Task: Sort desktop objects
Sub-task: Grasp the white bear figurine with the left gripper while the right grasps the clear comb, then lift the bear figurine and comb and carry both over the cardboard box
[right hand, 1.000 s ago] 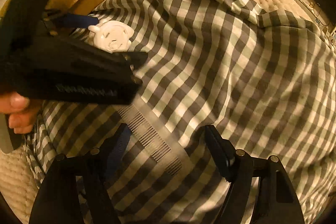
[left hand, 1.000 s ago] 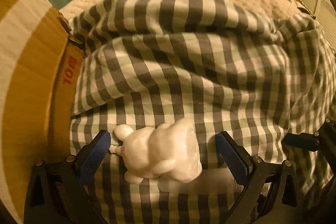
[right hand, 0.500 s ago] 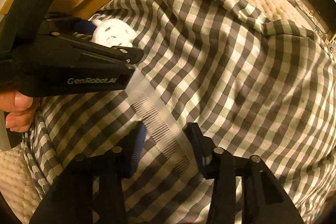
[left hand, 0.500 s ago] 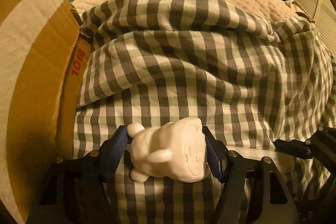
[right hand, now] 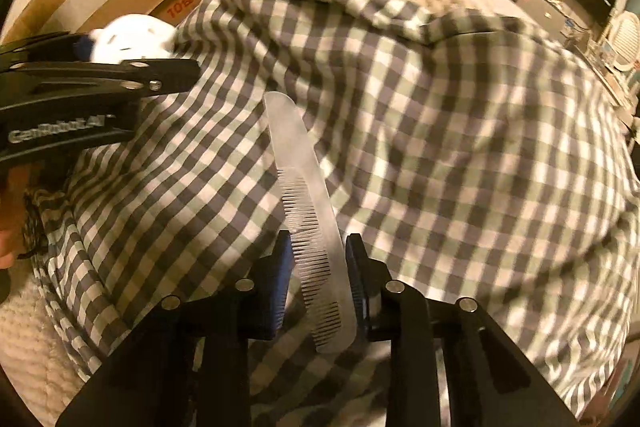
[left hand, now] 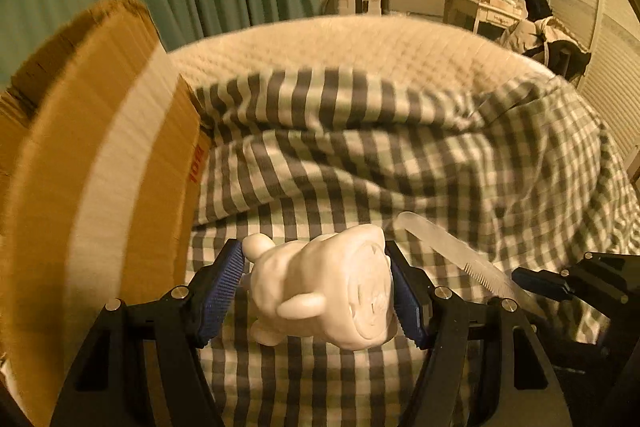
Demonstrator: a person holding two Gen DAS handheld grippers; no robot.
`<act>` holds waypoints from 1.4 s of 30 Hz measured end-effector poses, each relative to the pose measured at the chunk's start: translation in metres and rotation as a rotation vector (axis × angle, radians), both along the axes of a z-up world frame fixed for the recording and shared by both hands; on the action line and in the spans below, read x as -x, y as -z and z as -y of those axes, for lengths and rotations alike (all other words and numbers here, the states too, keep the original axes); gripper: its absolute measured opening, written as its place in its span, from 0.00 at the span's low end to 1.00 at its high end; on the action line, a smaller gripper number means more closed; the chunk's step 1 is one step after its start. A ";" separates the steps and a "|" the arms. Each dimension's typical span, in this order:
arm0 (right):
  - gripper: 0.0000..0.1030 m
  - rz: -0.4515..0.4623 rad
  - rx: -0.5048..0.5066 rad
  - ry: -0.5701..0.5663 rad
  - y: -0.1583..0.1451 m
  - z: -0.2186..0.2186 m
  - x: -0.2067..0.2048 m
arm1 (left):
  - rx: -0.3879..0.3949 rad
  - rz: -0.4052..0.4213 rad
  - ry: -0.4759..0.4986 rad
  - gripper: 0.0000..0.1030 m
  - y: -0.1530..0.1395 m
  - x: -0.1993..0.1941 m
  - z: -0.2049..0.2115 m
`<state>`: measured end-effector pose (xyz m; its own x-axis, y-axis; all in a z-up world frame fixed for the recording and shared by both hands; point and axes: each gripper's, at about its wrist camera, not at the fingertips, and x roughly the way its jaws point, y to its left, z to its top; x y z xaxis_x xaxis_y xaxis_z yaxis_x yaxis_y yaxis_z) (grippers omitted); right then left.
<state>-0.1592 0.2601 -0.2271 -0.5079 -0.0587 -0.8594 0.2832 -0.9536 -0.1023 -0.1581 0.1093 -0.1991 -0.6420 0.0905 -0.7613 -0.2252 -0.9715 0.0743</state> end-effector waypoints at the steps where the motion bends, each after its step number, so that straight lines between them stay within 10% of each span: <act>1: 0.12 -0.007 -0.001 0.012 -0.003 -0.002 -0.001 | -0.001 -0.010 0.002 0.69 -0.005 -0.003 -0.001; 42: 0.02 -0.533 0.195 0.442 -0.142 -0.054 -0.152 | -0.075 -0.301 0.086 0.52 -0.141 -0.105 -0.020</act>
<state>-0.0072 0.3139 -0.0850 -0.8670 0.1227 -0.4830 -0.1751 -0.9824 0.0646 -0.0532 0.1296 -0.0578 -0.8248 0.2031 -0.5278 -0.2857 -0.9550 0.0790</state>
